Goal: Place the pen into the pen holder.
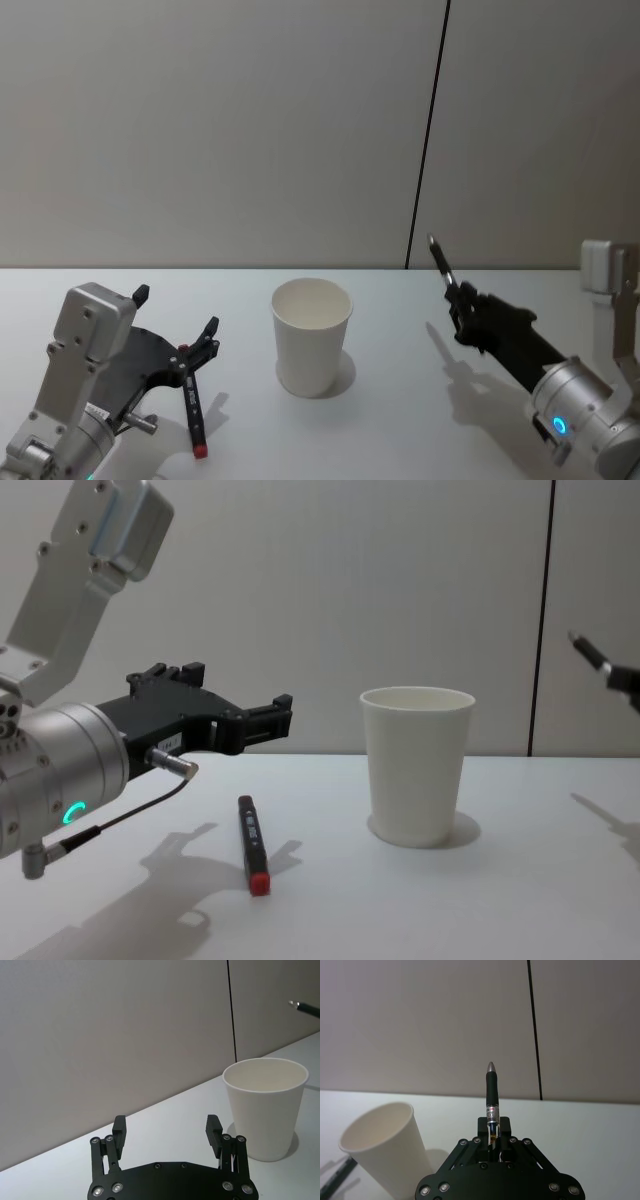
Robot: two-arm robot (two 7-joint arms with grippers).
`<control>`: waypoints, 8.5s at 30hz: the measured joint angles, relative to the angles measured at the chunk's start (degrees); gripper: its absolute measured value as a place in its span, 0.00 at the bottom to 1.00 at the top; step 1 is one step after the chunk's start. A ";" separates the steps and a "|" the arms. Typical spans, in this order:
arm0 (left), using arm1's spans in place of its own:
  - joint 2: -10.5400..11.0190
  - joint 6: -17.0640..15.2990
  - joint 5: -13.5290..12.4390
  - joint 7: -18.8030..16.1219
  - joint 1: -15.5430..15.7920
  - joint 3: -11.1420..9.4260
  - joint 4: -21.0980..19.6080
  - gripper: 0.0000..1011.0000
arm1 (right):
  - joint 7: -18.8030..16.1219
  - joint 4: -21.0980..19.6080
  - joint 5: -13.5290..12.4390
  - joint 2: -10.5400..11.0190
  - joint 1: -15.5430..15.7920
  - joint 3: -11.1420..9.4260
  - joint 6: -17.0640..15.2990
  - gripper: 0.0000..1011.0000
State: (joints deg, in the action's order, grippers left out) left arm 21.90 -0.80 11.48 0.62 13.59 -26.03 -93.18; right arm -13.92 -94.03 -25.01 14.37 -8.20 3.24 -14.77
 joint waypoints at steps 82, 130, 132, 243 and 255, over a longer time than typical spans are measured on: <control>0.00 0.00 0.00 0.00 0.00 0.00 0.00 0.99 | -19.96 28.17 -3.40 -7.33 -17.59 13.30 28.91 0.13; 0.00 0.00 0.00 0.00 0.00 0.00 0.00 0.99 | -16.40 27.03 -2.67 -7.51 -17.33 13.90 28.76 0.99; 0.00 0.00 0.00 0.00 0.00 0.00 0.00 0.99 | -15.84 25.85 -3.13 -7.34 -16.75 13.42 28.35 0.99; 0.82 -8.52 4.57 2.86 -2.66 2.29 -4.58 0.99 | 10.10 -7.20 8.54 4.96 9.04 9.70 12.82 0.99; 1.72 -16.18 7.48 5.12 -3.58 3.28 -6.97 0.99 | 10.09 -7.19 8.54 4.96 9.04 9.70 12.82 0.99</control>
State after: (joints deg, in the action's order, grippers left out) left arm 23.62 -16.97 18.96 5.74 10.01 -22.75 -100.15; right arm -3.83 -101.22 -16.47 19.33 0.84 12.94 -1.95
